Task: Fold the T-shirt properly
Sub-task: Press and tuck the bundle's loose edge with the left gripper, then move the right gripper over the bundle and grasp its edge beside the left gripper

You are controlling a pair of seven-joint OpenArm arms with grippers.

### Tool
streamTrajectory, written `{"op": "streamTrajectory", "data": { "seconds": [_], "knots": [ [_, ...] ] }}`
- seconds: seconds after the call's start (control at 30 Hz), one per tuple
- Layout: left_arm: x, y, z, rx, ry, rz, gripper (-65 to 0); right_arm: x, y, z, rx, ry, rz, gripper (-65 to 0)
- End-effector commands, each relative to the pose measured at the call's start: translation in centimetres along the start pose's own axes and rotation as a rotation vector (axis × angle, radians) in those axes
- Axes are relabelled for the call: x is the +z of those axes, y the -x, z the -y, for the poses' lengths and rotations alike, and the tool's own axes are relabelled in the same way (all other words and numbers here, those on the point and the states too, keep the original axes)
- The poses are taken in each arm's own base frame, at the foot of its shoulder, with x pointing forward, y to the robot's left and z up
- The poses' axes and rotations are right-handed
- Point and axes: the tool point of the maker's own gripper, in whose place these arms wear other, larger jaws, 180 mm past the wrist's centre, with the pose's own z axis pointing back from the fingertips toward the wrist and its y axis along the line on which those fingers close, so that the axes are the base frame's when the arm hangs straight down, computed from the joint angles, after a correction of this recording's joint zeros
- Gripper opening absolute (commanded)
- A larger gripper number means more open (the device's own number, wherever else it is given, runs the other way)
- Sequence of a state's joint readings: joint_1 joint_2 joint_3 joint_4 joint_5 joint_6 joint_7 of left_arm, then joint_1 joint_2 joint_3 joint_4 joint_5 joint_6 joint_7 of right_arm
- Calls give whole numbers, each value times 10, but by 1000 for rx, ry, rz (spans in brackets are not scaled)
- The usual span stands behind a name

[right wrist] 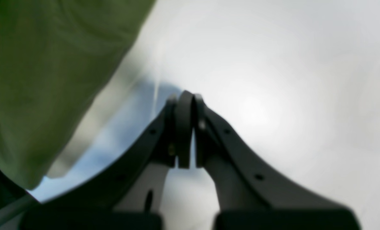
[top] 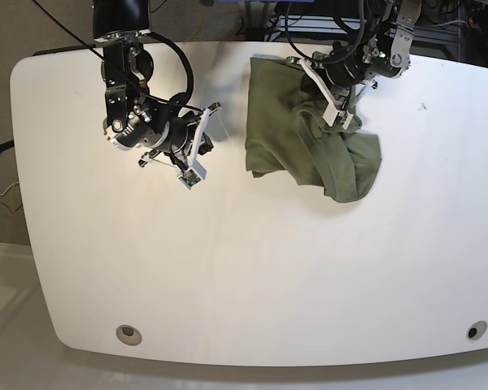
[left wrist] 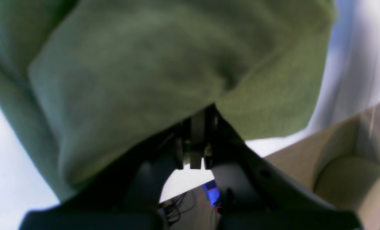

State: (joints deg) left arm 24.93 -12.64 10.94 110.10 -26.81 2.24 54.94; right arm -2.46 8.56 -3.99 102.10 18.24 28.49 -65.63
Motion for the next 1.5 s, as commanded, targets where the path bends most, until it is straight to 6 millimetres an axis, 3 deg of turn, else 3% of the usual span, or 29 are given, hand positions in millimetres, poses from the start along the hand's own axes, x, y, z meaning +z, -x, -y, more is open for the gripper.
{"op": "streamTrajectory", "data": {
  "seconds": [0.0, 0.27, 0.37, 0.73, 1.03, 1.27, 1.47],
  "knots": [
    [5, -3, -8, 35, -33, 18, -650, 5, -14, 3, 14, 7, 46, -650],
    [10, 4, -29, 131, -107, 17, -650, 5, -14, 1, 14, 1, 47, -650],
    [13, 5, -37, 146, -126, 19, -650, 2, -16, -9, 37, -18, 44, -650],
    [13, 1, -39, 148, -133, 52, -650, 18, -65, -80, 251, -122, 168, -650],
    [8, 4, -42, 156, -137, 46, -650, 14, -78, -121, 305, -205, 177, -650],
    [8, 4, -42, 156, -138, 53, -650, 7, -72, -153, 387, -274, 148, -650],
    [8, 4, -42, 158, -137, 52, -650, -7, -56, -159, 386, -301, 84, -650]
  ]
}}
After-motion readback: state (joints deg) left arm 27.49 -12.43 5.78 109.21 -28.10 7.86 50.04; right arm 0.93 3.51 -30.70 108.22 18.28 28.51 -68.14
